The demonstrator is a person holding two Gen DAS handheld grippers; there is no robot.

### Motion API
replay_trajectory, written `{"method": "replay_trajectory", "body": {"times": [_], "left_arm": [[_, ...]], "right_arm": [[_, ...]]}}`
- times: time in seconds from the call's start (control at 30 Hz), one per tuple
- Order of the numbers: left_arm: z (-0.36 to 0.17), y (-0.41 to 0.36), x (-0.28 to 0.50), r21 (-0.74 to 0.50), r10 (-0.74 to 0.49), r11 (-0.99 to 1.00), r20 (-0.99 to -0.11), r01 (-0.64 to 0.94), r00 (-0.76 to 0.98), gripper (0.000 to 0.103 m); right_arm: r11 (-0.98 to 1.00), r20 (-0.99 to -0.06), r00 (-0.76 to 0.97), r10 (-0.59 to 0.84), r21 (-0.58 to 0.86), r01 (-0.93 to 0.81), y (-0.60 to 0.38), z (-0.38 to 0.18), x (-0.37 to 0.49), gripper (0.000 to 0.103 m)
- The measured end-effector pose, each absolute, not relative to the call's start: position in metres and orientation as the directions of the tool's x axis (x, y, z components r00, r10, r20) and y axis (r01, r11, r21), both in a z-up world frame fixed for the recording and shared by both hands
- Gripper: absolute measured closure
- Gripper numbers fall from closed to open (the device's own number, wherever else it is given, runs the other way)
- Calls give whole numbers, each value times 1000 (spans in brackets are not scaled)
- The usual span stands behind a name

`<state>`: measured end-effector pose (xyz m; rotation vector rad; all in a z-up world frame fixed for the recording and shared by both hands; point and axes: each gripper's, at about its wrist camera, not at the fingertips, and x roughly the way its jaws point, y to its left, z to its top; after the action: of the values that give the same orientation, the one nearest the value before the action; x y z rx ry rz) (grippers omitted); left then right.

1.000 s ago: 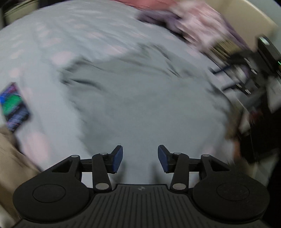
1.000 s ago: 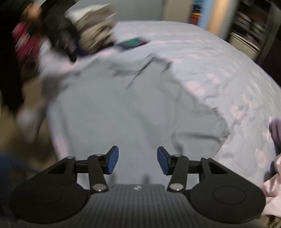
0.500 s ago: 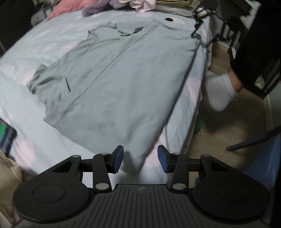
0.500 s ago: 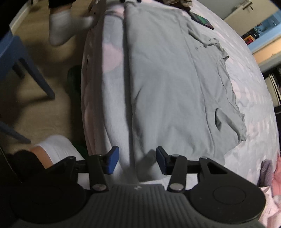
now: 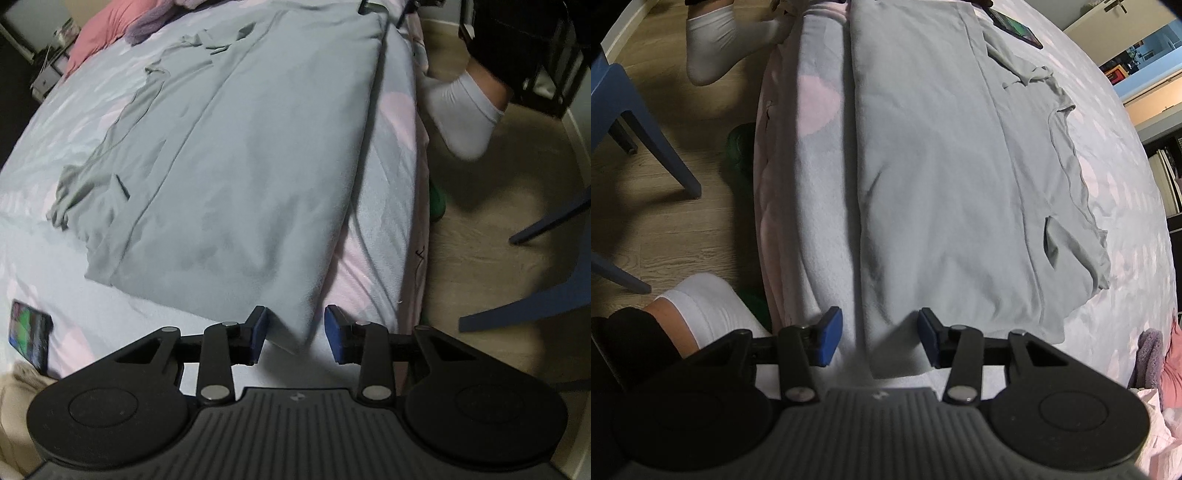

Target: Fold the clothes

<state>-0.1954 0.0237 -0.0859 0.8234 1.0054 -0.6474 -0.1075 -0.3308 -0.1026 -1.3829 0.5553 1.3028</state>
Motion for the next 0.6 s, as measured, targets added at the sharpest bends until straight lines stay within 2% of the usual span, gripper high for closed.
{"method": "replay_trajectory", "body": {"times": [0.17, 0.4, 0.6], "left_arm": [[-89, 20, -202, 352, -83, 455, -898, 818, 432, 70], [-88, 22, -186, 306, -54, 523, -920, 795, 389, 71], [-84, 22, -182, 280, -69, 505, -930, 816, 361, 84]], "right_arm": [[-281, -902, 283, 327, -379, -882, -332, -105, -106, 55], [-304, -893, 306, 330, -407, -861, -334, -111, -105, 57], [-322, -888, 327, 324, -428, -844, -333, -109, -101, 67]]}}
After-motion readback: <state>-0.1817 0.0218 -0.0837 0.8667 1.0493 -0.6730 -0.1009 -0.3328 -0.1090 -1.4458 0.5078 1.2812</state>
